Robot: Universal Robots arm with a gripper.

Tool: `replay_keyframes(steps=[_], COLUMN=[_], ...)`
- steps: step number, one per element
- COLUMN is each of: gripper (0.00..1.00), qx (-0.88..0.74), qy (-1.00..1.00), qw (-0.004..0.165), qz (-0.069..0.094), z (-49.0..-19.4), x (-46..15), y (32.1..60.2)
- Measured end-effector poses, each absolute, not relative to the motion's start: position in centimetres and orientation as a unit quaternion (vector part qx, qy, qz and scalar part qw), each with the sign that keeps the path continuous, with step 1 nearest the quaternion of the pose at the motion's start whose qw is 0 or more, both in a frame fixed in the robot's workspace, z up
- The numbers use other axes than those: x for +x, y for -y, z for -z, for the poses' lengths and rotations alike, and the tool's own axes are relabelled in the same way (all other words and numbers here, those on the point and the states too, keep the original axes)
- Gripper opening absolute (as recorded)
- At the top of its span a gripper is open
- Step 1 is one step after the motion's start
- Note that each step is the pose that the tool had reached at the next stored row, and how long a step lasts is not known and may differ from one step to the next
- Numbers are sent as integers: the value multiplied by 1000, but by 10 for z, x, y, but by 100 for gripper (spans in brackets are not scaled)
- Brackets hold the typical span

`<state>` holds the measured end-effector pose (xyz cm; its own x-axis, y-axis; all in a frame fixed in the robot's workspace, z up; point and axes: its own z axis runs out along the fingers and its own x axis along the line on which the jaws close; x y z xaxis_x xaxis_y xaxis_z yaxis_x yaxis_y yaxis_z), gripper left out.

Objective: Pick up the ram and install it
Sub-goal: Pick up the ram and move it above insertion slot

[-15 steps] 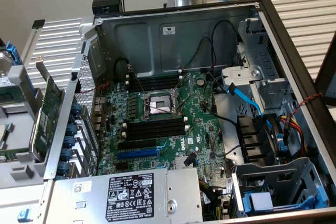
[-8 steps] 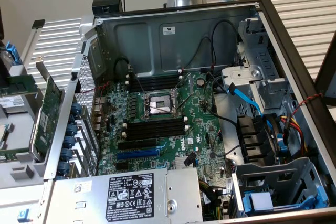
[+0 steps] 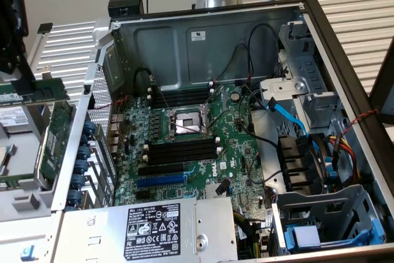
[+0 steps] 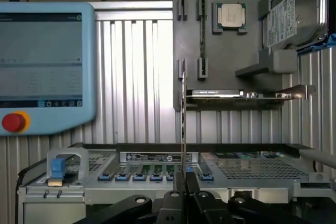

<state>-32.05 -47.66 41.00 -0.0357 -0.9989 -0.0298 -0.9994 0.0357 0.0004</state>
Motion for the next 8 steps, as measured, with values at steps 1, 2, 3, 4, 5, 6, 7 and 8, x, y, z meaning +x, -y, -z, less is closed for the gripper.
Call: replay_keyframes(steps=[1, 2, 3, 4, 5, 6, 7, 8], gripper=[13, 13, 13, 13, 13, 13, 13, 13], qx=[-695, -695, -695, -696, -696, -697, -697, -698], qy=[-719, -719, -718, -718, -718, -717, -717, -716], qw=[11, 11, 11, 11, 11, 11, 11, 11], qz=[-11, -11, -11, -11, -11, -11, -11, -11], z=[-410, -411, -411, -412, -412, -413, -413, -414], x=[-316, -312, -307, -303, -299, -295, -291, -286], y=[477, 477, 477, 477, 477, 477, 477, 477])
